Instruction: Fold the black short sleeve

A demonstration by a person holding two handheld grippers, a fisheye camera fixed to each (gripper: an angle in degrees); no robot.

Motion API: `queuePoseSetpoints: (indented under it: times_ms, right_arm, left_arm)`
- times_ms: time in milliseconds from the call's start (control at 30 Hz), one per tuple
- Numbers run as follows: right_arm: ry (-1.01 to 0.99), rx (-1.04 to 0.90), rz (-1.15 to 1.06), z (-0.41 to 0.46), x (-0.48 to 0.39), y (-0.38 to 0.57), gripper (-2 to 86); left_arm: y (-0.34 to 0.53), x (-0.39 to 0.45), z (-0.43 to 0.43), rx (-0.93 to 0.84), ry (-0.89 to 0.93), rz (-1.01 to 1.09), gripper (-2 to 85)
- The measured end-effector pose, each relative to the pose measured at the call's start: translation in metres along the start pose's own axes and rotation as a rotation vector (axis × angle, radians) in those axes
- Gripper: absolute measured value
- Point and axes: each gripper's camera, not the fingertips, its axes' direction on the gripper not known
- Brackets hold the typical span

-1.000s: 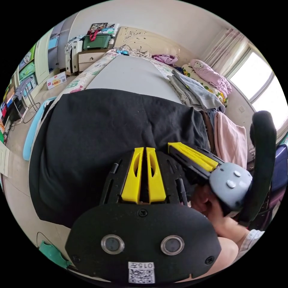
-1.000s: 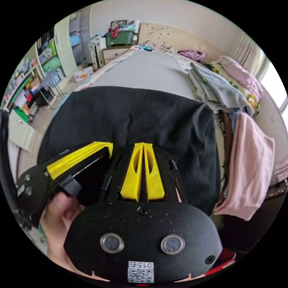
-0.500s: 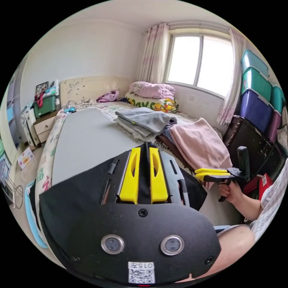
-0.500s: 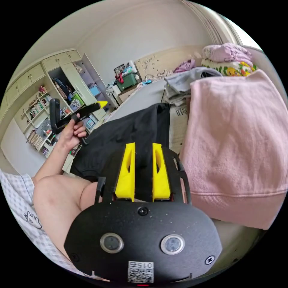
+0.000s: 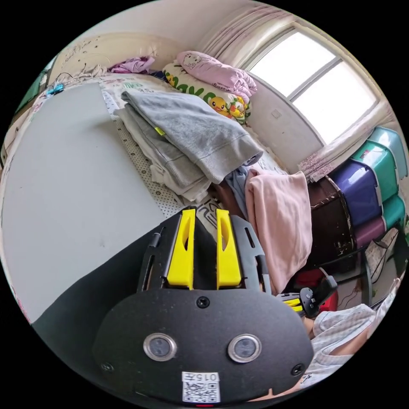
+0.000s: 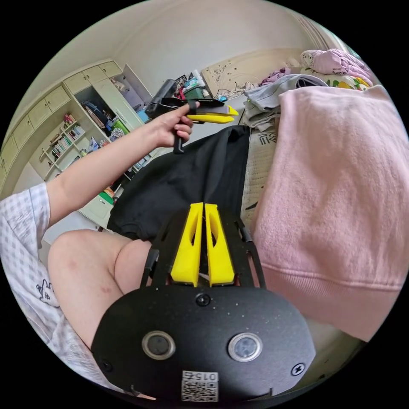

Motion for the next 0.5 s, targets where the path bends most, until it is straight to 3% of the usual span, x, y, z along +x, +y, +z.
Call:
queuePoseSetpoints:
  times_ms: [300,400,500]
  right_arm:
    - [0.015,0.04,0.059,-0.039,0.009,0.013,0.5]
    - [-0.07,0.081,0.069,-0.054,0.02,0.004,7.5]
    - [-0.117,0.039,0.048,-0.047,0.02,-0.014,8.5]
  left_arm:
    - [-0.042,0.028,0.073,-0.17,-0.244,0.106,7.1]
    - [-0.05,0.034,0.089,-0.209,-0.321,0.149,4.4]
    - [-0.054,0.032,0.094,-0.216,-0.361,0.15,1.2]
